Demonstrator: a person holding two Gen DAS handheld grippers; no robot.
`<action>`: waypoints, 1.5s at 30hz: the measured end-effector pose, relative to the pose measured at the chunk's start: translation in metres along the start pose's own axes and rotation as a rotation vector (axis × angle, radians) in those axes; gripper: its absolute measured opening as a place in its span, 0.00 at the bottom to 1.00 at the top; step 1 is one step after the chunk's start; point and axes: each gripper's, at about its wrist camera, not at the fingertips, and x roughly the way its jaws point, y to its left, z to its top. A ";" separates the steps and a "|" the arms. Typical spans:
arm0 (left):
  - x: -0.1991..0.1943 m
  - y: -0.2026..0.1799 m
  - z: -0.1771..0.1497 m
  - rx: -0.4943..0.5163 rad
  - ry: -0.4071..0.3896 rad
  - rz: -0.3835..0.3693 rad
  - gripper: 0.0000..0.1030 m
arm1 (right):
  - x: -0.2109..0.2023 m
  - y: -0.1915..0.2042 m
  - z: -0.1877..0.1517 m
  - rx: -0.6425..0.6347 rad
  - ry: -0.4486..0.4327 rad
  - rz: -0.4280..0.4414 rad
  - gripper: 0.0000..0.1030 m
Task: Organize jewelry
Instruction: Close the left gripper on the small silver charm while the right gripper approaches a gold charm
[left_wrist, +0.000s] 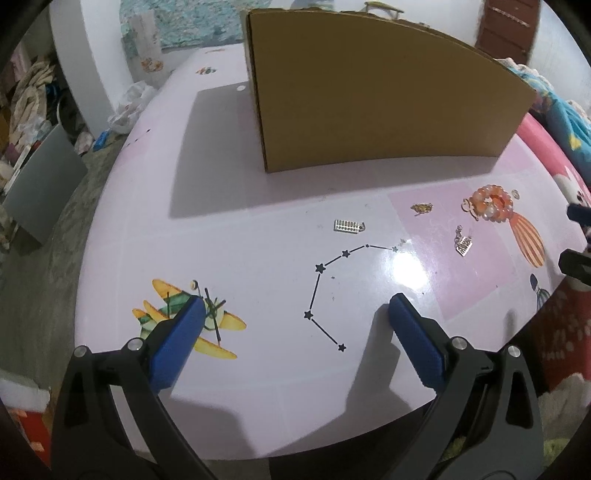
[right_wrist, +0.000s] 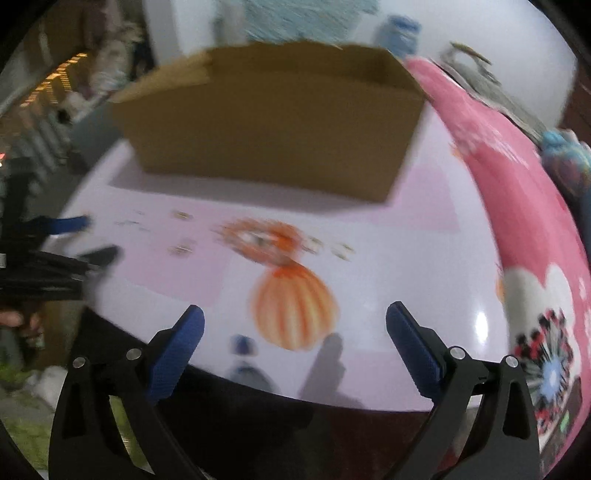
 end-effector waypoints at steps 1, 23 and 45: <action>0.000 0.001 0.000 0.003 -0.004 -0.005 0.93 | 0.002 0.004 0.002 -0.004 -0.002 0.019 0.93; 0.013 -0.006 0.035 0.038 -0.059 -0.184 0.39 | 0.026 0.024 0.025 0.077 -0.044 0.187 0.65; 0.012 -0.025 0.034 0.134 -0.058 -0.088 0.13 | 0.021 0.021 0.016 0.080 -0.078 0.244 0.57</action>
